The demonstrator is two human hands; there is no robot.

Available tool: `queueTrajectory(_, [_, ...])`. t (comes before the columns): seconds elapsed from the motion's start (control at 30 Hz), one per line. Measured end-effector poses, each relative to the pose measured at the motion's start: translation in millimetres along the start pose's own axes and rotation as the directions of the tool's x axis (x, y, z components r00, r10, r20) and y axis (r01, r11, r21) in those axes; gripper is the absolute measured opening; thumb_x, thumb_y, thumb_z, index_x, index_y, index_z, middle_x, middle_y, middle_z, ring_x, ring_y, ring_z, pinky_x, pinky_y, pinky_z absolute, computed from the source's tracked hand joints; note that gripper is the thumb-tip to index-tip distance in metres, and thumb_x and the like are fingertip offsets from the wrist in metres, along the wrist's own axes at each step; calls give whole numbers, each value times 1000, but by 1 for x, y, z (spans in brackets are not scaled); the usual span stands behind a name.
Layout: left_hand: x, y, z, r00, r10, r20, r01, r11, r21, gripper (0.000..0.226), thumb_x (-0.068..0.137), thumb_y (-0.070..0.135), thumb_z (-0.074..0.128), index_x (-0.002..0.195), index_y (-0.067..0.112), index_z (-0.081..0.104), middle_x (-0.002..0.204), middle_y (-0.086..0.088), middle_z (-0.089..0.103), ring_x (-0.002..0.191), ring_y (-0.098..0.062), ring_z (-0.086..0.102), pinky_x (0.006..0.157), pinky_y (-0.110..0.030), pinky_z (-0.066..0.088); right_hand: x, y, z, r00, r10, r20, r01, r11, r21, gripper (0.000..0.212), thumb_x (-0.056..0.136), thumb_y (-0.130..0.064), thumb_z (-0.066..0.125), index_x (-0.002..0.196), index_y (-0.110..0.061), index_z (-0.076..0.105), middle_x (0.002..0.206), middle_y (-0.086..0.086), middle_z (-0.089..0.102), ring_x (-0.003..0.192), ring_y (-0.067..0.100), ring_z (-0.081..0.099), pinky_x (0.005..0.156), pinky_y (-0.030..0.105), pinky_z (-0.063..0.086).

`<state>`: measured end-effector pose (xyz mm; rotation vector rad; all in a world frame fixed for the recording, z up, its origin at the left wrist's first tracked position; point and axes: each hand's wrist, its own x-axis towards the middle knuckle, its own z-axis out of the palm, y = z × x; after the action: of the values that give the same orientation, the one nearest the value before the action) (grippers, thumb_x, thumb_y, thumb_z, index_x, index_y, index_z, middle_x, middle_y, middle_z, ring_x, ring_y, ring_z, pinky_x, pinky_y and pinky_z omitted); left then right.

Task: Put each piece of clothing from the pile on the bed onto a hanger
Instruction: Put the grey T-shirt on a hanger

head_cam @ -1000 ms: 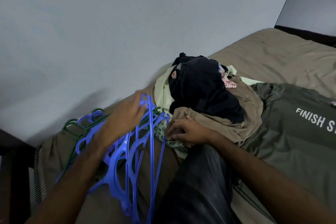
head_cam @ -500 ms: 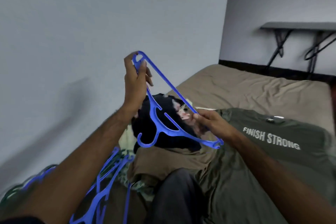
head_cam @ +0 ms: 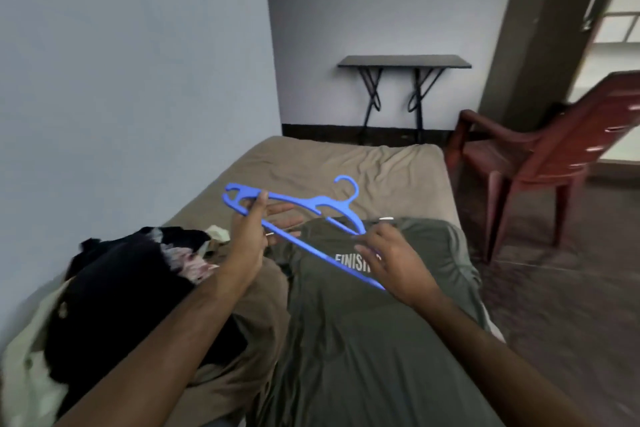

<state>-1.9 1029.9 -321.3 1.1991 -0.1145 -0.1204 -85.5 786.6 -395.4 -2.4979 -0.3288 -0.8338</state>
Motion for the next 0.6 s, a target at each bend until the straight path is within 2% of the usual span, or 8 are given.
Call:
queueTrajectory(0.1, [31, -41, 23, 988, -41, 147, 37, 999, 32, 44, 104, 34, 43, 109, -6, 61, 98, -22, 74, 71, -34, 74, 56, -47, 62, 22, 54, -10, 936, 312, -163, -318, 948, -14, 46, 96, -45, 55, 128, -12, 55, 121, 4, 53, 114, 26, 47, 100, 39, 39])
queueTrajectory(0.17, [57, -65, 40, 971, -85, 221, 78, 996, 39, 42, 103, 36, 44, 109, -3, 60, 100, -23, 73, 69, -33, 74, 52, -45, 60, 44, 90, -9, 822, 569, 24, -561, 801, 207, 53, 96, -45, 62, 136, -13, 49, 126, 5, 55, 117, 23, 51, 99, 33, 43])
queueTrajectory(0.27, [106, -97, 61, 967, -133, 216, 123, 991, 60, 39, 103, 36, 44, 99, 1, 61, 89, -19, 75, 63, -26, 73, 44, -39, 58, 71, 145, -11, 672, 630, 390, -726, 456, 515, 24, 103, -33, 55, 115, -13, 56, 88, 7, 66, 65, 19, 67, 54, 24, 53])
queueTrajectory(0.37, [161, -126, 75, 950, -164, 266, 141, 985, 104, 50, 96, 50, 45, 103, 4, 61, 95, -18, 75, 73, -28, 75, 50, -40, 60, 81, 203, -12, 665, 569, 484, -745, 460, 483, 21, 107, -27, 45, 103, -11, 60, 68, 1, 66, 43, 14, 60, 37, 20, 42])
queueTrajectory(0.47, [202, -162, 88, 917, -251, 311, 230, 968, 104, 71, 90, 68, 28, 121, 13, 60, 115, -14, 71, 95, -29, 72, 70, -44, 60, 87, 267, -8, 644, 669, 370, -732, 399, 553, 22, 107, -21, 44, 98, -11, 61, 60, -1, 63, 37, 11, 55, 35, 16, 38])
queueTrajectory(0.53, [215, -201, 91, 943, -254, 216, 200, 949, 244, 49, 103, 54, 27, 115, 21, 61, 117, -13, 69, 94, -24, 68, 72, -37, 54, 89, 307, -10, 551, 808, 208, -676, 285, 680, 23, 108, -18, 44, 94, -12, 61, 58, 1, 62, 37, 11, 54, 36, 15, 39])
queueTrajectory(0.57, [220, -224, 88, 964, -187, 188, 91, 899, 428, 30, 106, 41, 36, 109, 26, 62, 113, -11, 69, 90, -20, 65, 69, -34, 50, 88, 327, -11, 483, 863, 150, -631, 224, 743, 22, 108, -17, 43, 93, -12, 59, 63, 6, 63, 39, 12, 57, 38, 17, 42])
queueTrajectory(0.6, [225, -245, 83, 965, -89, 249, -100, 747, 657, 16, 103, 32, 47, 106, 29, 62, 108, -5, 68, 88, -18, 63, 69, -33, 48, 86, 344, -10, 418, 902, 109, -581, 173, 796, 21, 107, -16, 43, 92, -12, 57, 72, 11, 62, 42, 15, 61, 40, 19, 47])
